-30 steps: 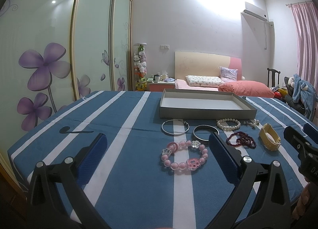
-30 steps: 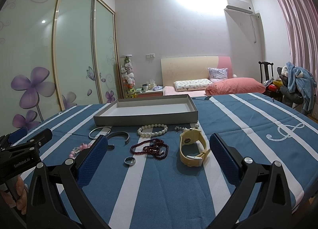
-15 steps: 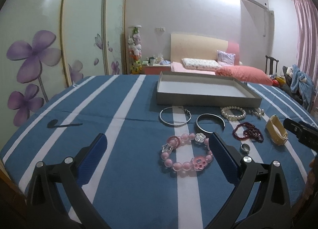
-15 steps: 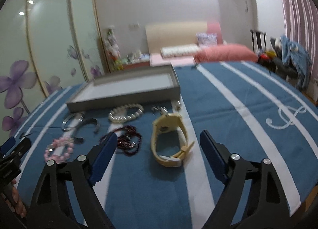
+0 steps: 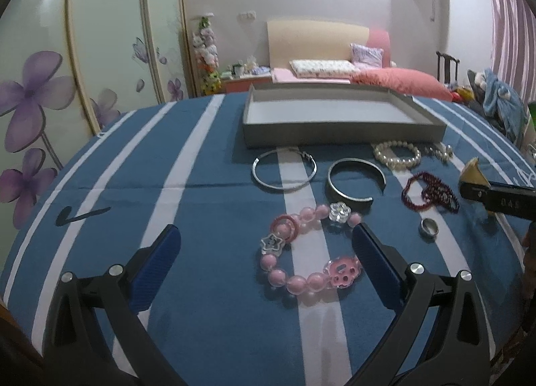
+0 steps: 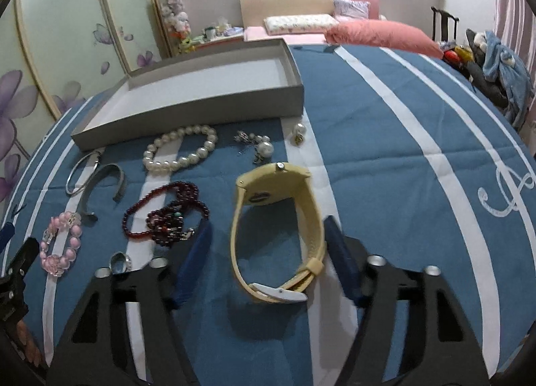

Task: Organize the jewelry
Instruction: 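Grasp the pink bead bracelet with the left tool while the right tool grasps the yellow watch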

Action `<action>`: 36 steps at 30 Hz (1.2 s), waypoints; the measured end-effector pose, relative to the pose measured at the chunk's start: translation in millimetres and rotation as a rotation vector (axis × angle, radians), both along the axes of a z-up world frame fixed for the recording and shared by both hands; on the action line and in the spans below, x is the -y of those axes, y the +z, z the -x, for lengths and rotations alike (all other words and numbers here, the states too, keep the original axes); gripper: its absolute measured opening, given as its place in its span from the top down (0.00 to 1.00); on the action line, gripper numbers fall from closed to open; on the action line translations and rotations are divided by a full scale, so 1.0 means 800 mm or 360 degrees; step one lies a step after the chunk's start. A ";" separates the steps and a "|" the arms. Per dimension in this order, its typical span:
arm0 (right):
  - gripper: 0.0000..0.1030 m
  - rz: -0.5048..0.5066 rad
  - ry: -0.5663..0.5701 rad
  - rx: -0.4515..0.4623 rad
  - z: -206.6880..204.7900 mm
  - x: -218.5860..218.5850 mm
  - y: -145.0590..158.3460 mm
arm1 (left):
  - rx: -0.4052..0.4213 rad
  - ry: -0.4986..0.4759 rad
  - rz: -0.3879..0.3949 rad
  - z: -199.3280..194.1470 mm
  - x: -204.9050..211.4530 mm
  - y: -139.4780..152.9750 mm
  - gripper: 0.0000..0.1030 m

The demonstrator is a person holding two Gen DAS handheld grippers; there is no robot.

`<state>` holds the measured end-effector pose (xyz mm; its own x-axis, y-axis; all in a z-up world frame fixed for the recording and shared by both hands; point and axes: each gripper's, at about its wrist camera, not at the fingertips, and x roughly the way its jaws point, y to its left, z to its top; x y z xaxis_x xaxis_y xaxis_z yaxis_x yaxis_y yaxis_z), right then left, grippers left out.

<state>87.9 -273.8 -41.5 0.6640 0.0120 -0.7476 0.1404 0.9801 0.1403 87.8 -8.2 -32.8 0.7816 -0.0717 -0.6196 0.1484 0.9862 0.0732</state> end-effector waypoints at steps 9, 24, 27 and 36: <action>0.61 -0.0102 0.0053 0.0054 0.009 0.007 0.002 | -0.0157 -0.0025 -0.0033 -0.029 0.000 -0.009 0.19; 0.61 -0.0177 0.0073 0.0093 0.003 0.012 0.004 | -0.0287 -0.0108 -0.0008 -0.037 -0.002 -0.021 0.81; 0.61 -0.0181 0.0084 0.0127 0.006 0.013 0.010 | -0.0251 -0.0128 0.0013 -0.034 -0.005 -0.013 0.81; 0.61 -0.0178 0.0126 0.0233 0.010 0.009 0.031 | -0.0085 -0.0164 0.0062 -0.027 -0.004 0.024 0.82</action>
<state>80.3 -281.0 -16.7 0.7592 0.1460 -0.6342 0.0334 0.9645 0.2620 109.1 -5.0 -13.8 0.7346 -0.1748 -0.6556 0.2521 0.9674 0.0245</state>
